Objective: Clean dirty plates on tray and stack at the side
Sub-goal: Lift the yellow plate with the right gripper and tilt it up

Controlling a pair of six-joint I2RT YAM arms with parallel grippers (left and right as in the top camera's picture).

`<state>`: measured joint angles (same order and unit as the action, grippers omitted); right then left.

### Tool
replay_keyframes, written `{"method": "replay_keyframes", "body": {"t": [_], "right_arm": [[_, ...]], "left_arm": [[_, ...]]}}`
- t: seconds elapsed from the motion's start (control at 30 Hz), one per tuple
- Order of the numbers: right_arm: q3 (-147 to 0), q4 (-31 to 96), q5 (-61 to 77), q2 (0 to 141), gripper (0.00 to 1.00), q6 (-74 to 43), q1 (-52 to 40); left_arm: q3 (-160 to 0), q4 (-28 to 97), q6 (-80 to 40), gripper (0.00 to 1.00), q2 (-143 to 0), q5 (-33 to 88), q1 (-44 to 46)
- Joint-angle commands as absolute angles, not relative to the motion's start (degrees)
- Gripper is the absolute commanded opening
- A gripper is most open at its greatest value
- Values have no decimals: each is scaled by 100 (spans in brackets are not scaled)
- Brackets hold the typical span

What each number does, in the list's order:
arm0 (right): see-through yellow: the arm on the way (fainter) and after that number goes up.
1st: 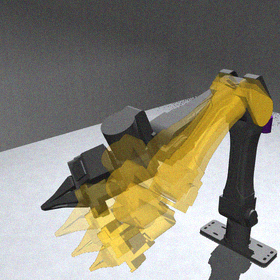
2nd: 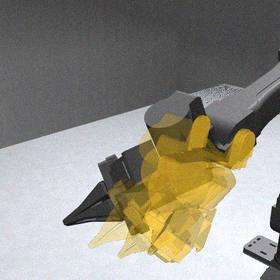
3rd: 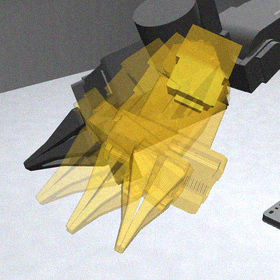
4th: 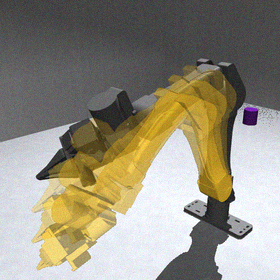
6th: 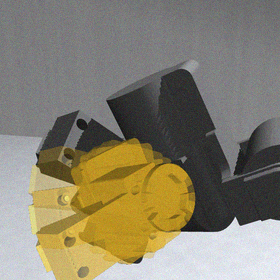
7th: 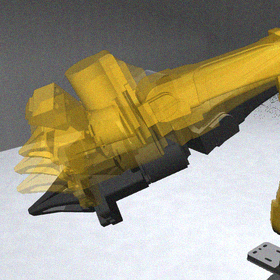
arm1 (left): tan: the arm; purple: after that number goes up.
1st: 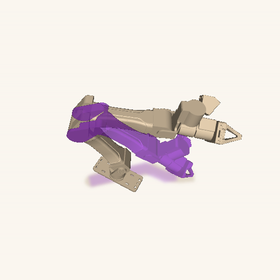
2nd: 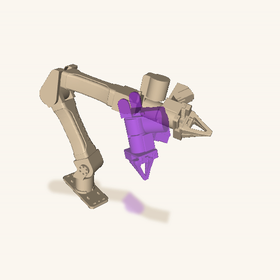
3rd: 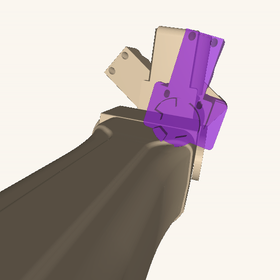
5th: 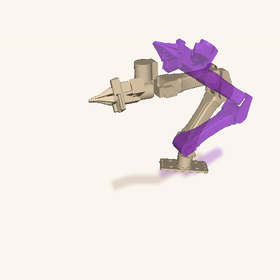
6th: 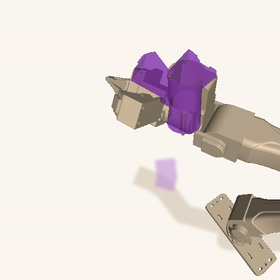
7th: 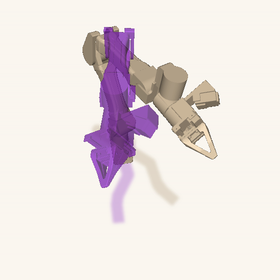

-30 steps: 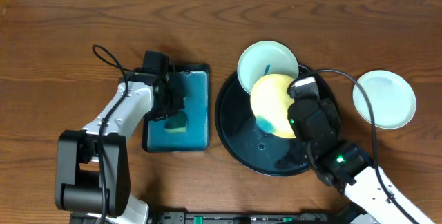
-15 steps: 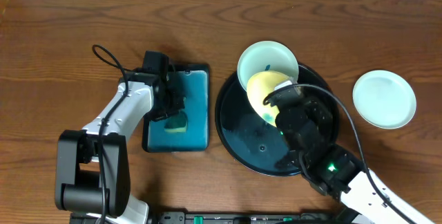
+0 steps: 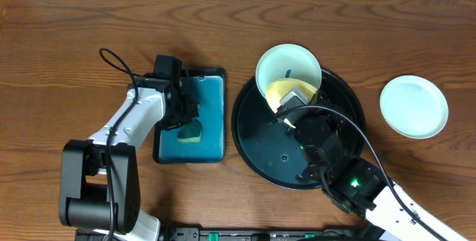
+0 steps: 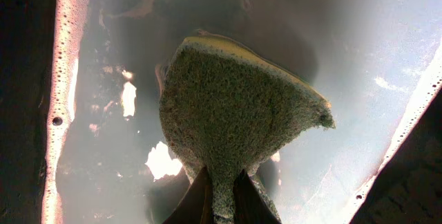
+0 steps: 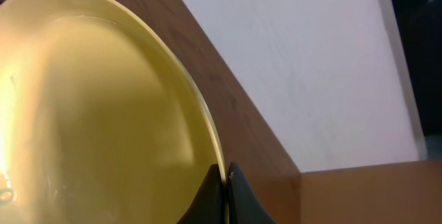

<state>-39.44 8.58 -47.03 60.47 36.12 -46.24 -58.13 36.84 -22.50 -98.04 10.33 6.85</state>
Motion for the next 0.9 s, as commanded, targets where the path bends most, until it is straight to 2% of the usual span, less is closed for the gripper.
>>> {"method": "replay_keyframes", "body": {"t": [0.0,0.57,0.67,0.87], "right_arm": [[-4073,733,-4829,5990,1,4099,-4683],[-4073,473,-5009,5990,1,4115,-4670],[-4073,502,-4967,6001,1,3319,-4515],[-4071,1157,-4200,6012,2,517,-3697]], "left_arm": [[-5743,3682,-2213,7,-9743,945,650],[-5743,3680,-2213,7,-9743,945,650],[-5743,3684,-2213,7,-9743,945,650],[-5743,3684,-2211,7,-9743,943,650]]}}
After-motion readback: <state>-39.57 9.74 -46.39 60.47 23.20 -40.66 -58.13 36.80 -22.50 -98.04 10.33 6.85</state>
